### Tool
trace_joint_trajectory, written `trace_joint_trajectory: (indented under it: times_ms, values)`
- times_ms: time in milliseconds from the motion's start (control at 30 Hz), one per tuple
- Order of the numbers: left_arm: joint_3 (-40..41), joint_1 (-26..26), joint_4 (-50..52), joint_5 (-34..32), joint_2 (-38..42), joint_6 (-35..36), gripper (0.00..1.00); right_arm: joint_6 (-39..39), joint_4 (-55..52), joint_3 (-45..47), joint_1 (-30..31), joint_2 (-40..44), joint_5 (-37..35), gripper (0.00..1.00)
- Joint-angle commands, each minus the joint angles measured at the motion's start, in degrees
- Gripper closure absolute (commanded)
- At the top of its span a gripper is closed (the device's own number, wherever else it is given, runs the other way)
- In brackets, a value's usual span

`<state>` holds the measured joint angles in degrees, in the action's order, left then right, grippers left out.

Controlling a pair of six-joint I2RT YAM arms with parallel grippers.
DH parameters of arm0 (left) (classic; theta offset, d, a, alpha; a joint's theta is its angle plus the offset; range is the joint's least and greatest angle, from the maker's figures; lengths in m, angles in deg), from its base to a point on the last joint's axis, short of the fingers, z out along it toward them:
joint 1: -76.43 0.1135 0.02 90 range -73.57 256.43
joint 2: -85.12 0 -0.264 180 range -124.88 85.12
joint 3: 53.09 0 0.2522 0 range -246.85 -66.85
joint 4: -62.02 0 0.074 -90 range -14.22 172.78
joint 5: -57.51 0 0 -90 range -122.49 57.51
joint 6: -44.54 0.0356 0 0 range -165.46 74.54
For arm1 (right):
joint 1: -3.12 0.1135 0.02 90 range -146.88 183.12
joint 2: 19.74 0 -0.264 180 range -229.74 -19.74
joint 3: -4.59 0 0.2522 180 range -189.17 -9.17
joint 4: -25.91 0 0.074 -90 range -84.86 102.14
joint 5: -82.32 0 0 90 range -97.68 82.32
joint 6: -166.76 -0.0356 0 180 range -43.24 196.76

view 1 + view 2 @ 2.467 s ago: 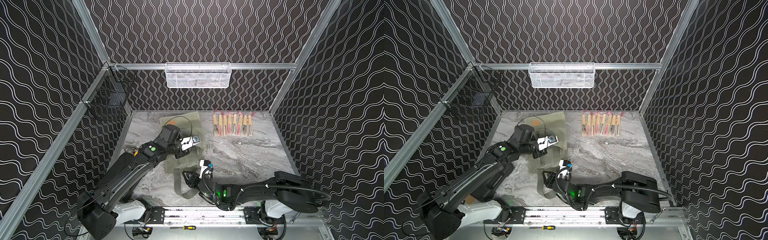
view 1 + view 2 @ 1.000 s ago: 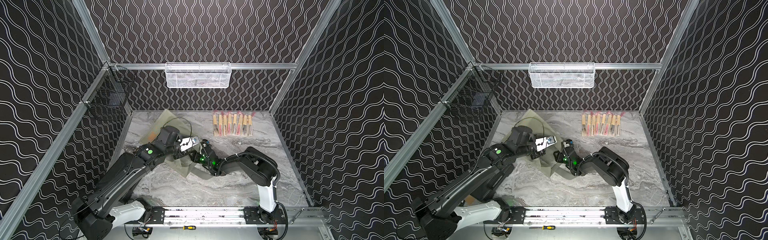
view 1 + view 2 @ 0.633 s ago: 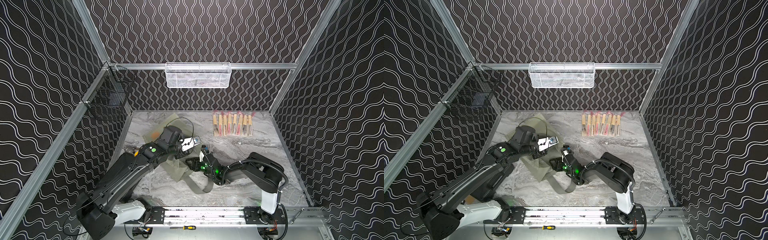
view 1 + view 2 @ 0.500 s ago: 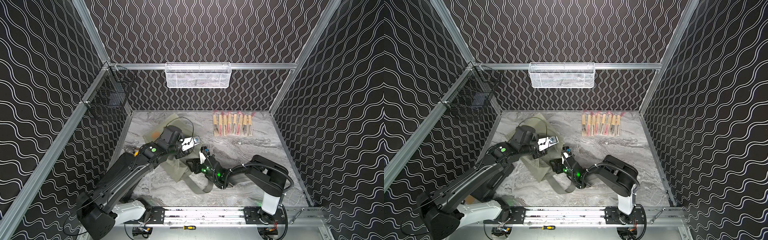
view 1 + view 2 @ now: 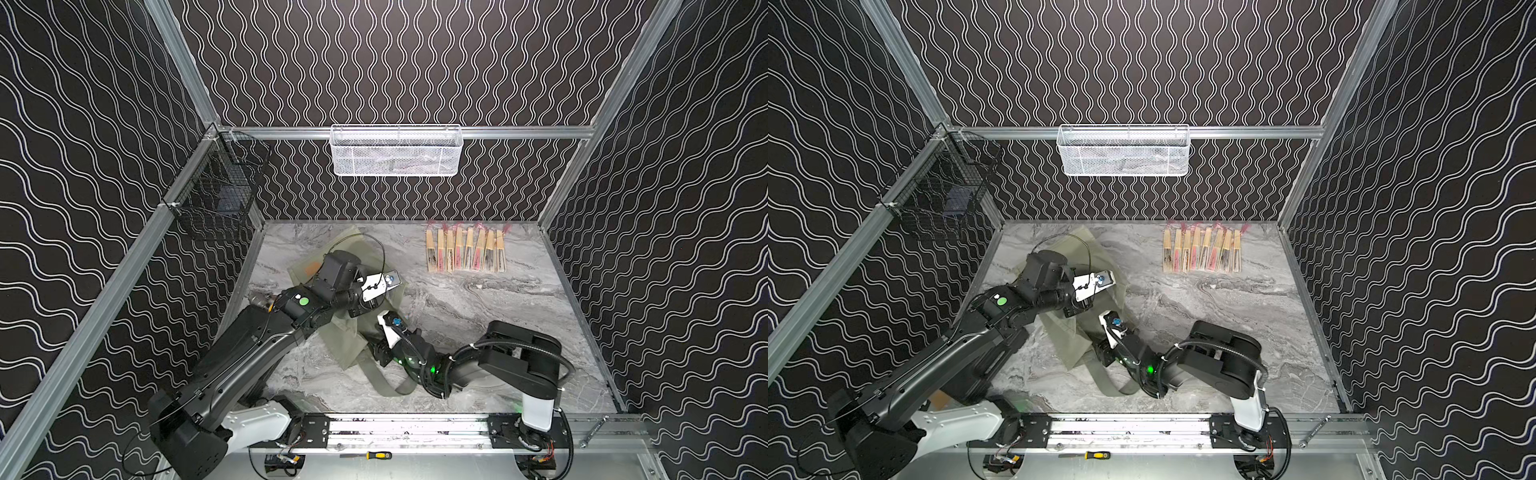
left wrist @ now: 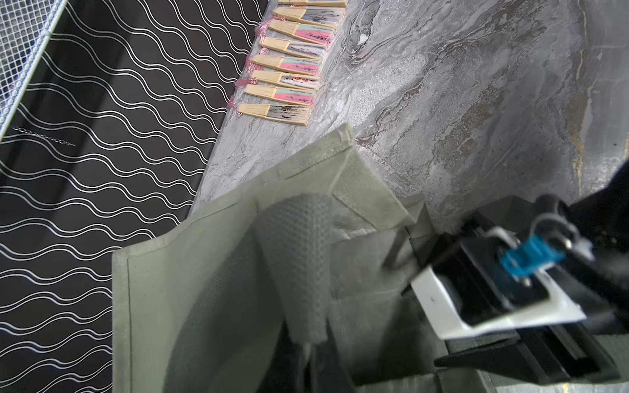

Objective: Take out the folding fans from the tote bags
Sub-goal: Adjust the canvas bag at the center of the board.

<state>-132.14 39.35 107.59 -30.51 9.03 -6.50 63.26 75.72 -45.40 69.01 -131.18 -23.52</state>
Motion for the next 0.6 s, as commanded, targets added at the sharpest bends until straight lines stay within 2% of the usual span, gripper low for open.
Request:
trace_joint_trajectory:
  times_ms: [0,133,333,500,567]
  values:
    - [-0.4,0.0,-2.7,0.9,0.6,-0.4,1.00,1.4,-0.2,-1.8,-0.3,-1.6,-0.9,0.49]
    - [-0.4,-0.1,-2.7,1.4,1.1,-0.2,1.00,-0.3,-12.7,-9.7,-1.1,-3.8,0.4,0.53]
    - [-0.3,0.0,-2.8,1.9,1.3,-0.1,1.00,-5.9,-18.5,-17.6,-4.8,-7.6,6.5,0.53]
    - [-0.4,-0.1,-3.1,2.3,2.1,-0.4,1.00,-16.0,-14.2,-22.8,-9.6,-12.3,16.1,0.53]
    - [-0.5,-0.1,-3.2,2.5,2.3,-0.3,1.00,-18.2,-15.4,-26.5,-10.3,-14.0,16.4,0.53]
